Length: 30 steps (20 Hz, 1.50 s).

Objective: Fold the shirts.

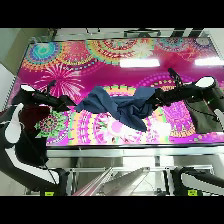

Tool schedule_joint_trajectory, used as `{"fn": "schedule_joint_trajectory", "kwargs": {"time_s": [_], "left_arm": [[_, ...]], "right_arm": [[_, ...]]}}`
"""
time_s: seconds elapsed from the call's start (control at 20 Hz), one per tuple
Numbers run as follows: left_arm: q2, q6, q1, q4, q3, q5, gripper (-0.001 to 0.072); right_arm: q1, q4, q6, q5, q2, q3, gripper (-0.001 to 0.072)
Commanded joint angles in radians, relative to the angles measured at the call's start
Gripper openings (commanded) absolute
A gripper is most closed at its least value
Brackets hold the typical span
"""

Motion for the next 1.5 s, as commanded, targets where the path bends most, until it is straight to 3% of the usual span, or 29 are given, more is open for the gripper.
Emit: {"fn": "schedule_joint_trajectory", "kwargs": {"time_s": [0.0, 0.1, 0.15, 0.2, 0.3, 0.4, 0.55, 0.7, 0.9, 1.1, 1.25, 1.35, 1.45], "left_arm": [[-0.068, -0.009, -0.049, -0.032, 0.0, 0.043, 0.0694], [-0.076, -0.008, -0.077, -0.032, 0.001, 0.076, 0.0692], [-0.076, -0.008, -0.085, -0.033, 0.006, 0.089, 0.0615], [-0.076, -0.008, -0.09, -0.031, 0.019, 0.092, 0.0457], [-0.076, -0.008, -0.09, -0.034, 0.058, 0.073, 0.0003], [-0.074, -0.006, -0.091, -0.098, 0.103, 0.014, 0.0021], [0.001, 0.041, -0.08, -0.336, 0.179, -0.103, 0.002], [0.159, 0.041, -0.04, -0.586, 0.308, -0.198, 0.002], [0.396, 0.059, 0.09, -0.922, 0.525, -0.166, 0.0021], [0.602, 0.158, 0.306, -0.994, 0.688, -0.145, 0.0021], [0.726, 0.158, 0.506, -0.992, 0.672, -0.151, 0.0021], [0.79, 0.158, 0.589, -0.946, 0.564, -0.161, 0.0021], [0.84, 0.186, 0.577, -0.864, 0.394, -0.162, 0.0021]], "right_arm": [[0.002, -0.001, -0.002, -0.005, -0.001, 0.001, 0.0016], [0.002, -0.001, -0.004, -0.005, -0.001, 0.001, 0.0016], [0.002, -0.002, -0.004, -0.004, -0.001, 0.001, 0.0016], [0.002, -0.001, -0.008, -0.005, -0.001, 0.001, 0.0016], [0.002, -0.001, -0.008, -0.005, 0.0, 0.001, 0.0016], [0.001, 0.01, -0.019, -0.003, 0.002, 0.002, 0.0016], [-0.029, 0.103, -0.049, 0.059, 0.023, 0.026, 0.0015], [-0.134, 0.373, -0.123, 0.174, 0.09, 0.105, 0.0015], [-0.335, 0.721, -0.163, 0.232, 0.204, 0.309, 0.0016], [-0.543, 0.973, -0.225, 0.238, 0.296, 0.536, 0.0016], [-0.663, 0.918, -0.185, 0.236, 0.351, 0.594, 0.0016], [-0.658, 0.714, -0.148, 0.235, 0.368, 0.592, 0.0016], [-0.596, 0.48, -0.109, 0.212, 0.366, 0.583, 0.0016]]}}
